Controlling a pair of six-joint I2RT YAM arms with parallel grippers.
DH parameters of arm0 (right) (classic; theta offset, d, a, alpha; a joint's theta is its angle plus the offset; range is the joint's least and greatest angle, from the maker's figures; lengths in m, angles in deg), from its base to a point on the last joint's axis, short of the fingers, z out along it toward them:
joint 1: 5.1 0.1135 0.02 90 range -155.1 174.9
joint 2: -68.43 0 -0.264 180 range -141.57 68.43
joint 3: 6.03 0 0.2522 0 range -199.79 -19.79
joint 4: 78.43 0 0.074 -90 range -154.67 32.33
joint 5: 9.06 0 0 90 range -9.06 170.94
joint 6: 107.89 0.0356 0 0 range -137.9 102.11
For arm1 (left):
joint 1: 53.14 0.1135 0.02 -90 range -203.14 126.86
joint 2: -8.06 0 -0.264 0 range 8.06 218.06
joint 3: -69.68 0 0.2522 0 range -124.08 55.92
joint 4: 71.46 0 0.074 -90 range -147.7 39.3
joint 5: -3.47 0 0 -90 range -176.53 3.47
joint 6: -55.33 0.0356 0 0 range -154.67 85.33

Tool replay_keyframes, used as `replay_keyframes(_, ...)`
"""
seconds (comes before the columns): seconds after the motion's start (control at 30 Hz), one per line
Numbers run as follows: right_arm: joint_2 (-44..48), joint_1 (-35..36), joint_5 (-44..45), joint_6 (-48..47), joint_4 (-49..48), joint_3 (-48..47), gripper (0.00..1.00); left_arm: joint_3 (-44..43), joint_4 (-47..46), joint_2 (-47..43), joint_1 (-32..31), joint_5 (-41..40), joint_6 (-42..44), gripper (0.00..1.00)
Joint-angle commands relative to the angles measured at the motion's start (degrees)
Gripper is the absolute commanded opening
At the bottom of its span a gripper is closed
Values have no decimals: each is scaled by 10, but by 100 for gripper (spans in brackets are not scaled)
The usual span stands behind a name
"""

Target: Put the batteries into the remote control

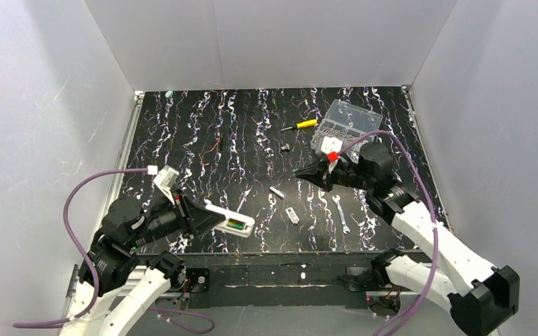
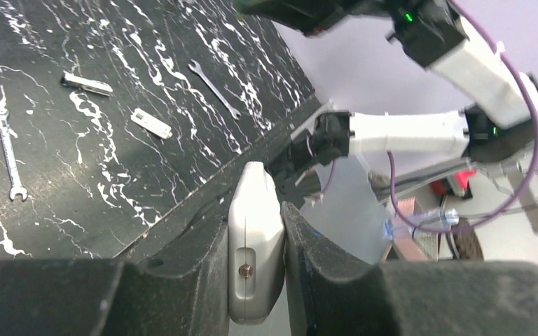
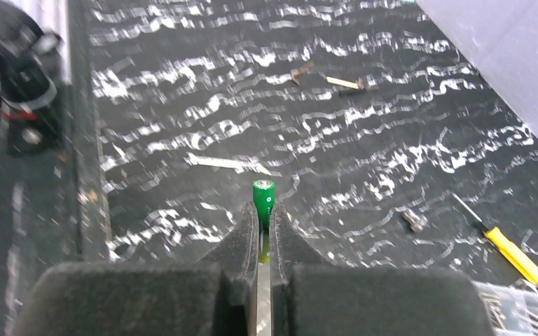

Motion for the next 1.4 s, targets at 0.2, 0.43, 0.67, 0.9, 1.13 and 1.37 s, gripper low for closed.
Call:
replay_keyframes(0.2,-12,107,50,199,13,-133,1,45,-176,62,-1,-116,-168,0)
replay_keyframes(0.43,-57,197,95,189,-4,-192,1,71,-243,89,-1,-107,-235,0)
replay_keyframes(0.67,-77,219,64,159,-52,-179,1,81,-288,106,-1,-83,-285,0)
replay_keyframes(0.9,-89,220,39,142,-65,-189,1,85,-301,113,-2,-53,-307,0)
replay_keyframes(1.13,-101,221,29,141,-62,-199,1,92,-310,117,-2,-43,-317,0)
replay_keyframes(1.37,-107,227,22,142,-60,-197,1,92,-321,127,-1,-42,-322,0)
